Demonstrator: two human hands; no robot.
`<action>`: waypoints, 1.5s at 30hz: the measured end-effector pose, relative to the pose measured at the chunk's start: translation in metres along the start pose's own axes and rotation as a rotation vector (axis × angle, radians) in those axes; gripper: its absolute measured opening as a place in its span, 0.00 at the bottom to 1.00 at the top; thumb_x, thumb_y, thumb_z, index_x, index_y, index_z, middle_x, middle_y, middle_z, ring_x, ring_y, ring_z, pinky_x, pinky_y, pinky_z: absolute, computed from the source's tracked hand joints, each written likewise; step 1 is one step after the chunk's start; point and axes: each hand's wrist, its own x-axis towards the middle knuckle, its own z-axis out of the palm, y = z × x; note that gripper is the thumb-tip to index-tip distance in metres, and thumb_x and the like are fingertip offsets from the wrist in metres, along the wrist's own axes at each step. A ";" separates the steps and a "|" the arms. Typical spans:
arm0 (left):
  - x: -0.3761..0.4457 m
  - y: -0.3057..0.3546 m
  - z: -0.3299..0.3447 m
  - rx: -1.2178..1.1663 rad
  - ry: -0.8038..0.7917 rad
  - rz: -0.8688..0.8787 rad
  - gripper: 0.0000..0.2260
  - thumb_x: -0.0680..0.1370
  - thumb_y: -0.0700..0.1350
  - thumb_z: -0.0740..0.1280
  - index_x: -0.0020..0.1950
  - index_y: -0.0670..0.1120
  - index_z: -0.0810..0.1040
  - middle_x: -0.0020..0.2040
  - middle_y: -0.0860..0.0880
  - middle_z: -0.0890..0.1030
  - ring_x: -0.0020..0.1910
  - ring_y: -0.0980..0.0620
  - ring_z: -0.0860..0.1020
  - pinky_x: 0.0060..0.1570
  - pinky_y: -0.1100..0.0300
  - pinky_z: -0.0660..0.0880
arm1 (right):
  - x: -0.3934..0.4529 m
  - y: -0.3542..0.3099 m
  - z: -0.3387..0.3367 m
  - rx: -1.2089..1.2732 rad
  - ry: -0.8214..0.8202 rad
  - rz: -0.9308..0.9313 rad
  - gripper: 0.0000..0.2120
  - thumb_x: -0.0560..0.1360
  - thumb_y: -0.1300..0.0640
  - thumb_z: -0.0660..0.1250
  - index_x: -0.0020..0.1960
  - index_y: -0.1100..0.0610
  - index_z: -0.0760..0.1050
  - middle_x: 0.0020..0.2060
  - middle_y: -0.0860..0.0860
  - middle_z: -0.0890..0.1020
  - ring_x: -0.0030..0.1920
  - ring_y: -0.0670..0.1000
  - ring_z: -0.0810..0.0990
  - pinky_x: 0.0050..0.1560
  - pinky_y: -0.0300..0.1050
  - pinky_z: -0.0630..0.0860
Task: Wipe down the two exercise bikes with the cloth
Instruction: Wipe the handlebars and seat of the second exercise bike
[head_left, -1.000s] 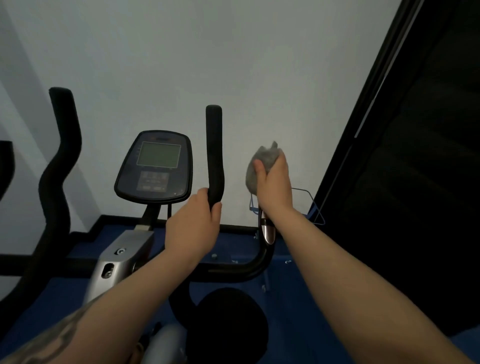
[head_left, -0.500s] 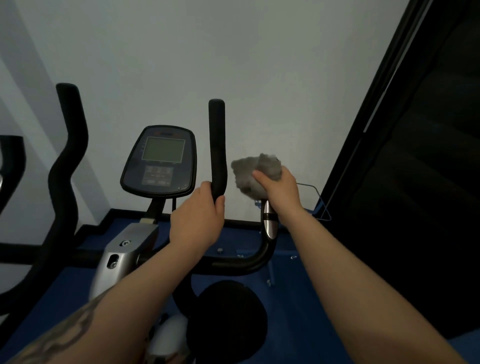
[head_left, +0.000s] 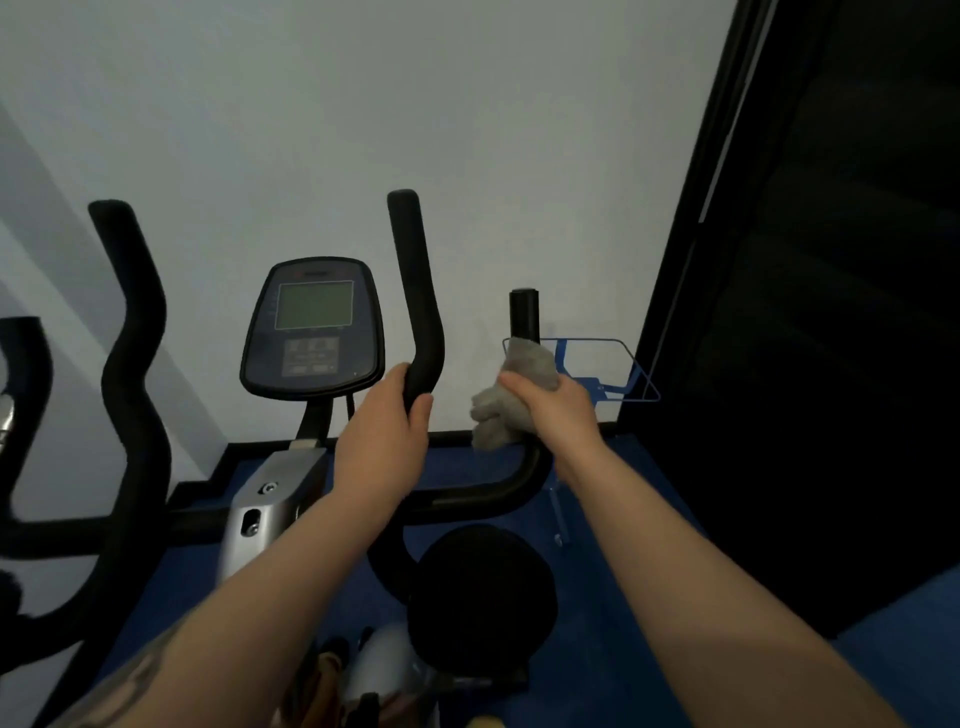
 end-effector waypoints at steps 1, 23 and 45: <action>-0.006 -0.005 0.000 0.017 -0.012 0.018 0.19 0.83 0.49 0.58 0.74 0.48 0.65 0.59 0.51 0.76 0.57 0.48 0.77 0.49 0.54 0.72 | -0.010 0.014 0.001 -0.013 0.047 -0.007 0.09 0.72 0.52 0.74 0.48 0.50 0.75 0.45 0.49 0.82 0.44 0.45 0.80 0.39 0.37 0.74; -0.017 -0.013 0.001 -0.037 0.028 0.030 0.17 0.83 0.48 0.57 0.73 0.51 0.65 0.61 0.49 0.76 0.55 0.48 0.76 0.52 0.50 0.74 | 0.037 -0.011 0.000 -0.442 0.081 -0.134 0.30 0.80 0.35 0.53 0.62 0.59 0.74 0.51 0.54 0.77 0.51 0.53 0.75 0.50 0.43 0.68; -0.017 -0.013 0.001 -0.010 0.021 0.013 0.18 0.83 0.49 0.57 0.73 0.52 0.63 0.61 0.52 0.75 0.50 0.57 0.72 0.49 0.55 0.70 | 0.065 0.003 0.005 -0.345 -0.009 0.013 0.25 0.70 0.40 0.72 0.57 0.58 0.75 0.46 0.52 0.81 0.46 0.51 0.80 0.45 0.46 0.78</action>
